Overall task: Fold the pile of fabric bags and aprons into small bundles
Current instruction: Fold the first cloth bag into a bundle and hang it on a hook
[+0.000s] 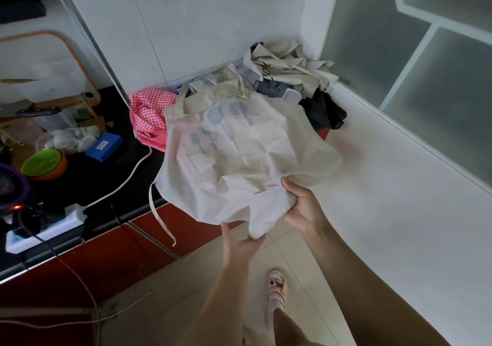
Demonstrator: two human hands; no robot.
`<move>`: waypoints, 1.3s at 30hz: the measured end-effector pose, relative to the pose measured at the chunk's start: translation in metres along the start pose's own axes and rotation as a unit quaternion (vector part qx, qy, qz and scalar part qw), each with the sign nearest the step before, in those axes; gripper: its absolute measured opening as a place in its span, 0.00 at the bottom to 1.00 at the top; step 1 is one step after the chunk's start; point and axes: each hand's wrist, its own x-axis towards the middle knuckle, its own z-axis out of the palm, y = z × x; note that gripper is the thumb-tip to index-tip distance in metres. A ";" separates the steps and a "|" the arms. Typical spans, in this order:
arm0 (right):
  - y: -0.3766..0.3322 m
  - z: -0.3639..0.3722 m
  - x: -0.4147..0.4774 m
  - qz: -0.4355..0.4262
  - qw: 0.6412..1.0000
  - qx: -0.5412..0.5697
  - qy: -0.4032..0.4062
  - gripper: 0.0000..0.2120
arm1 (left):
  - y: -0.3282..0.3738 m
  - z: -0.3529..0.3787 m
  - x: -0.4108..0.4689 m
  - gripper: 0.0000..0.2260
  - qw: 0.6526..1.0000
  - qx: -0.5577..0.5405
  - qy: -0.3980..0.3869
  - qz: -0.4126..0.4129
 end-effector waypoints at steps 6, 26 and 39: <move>-0.004 -0.035 -0.023 -0.004 0.999 0.018 0.041 0.28 | 0.033 0.007 0.000 0.06 0.981 0.010 0.044 0.190; -0.063 -0.020 0.065 -0.065 0.919 -0.069 0.382 0.08 | 0.109 0.127 -0.029 0.12 0.859 0.329 0.040 0.390; -0.142 0.011 0.214 -0.078 0.834 -0.422 0.347 0.15 | 0.175 0.220 0.039 0.12 0.761 0.324 0.142 0.544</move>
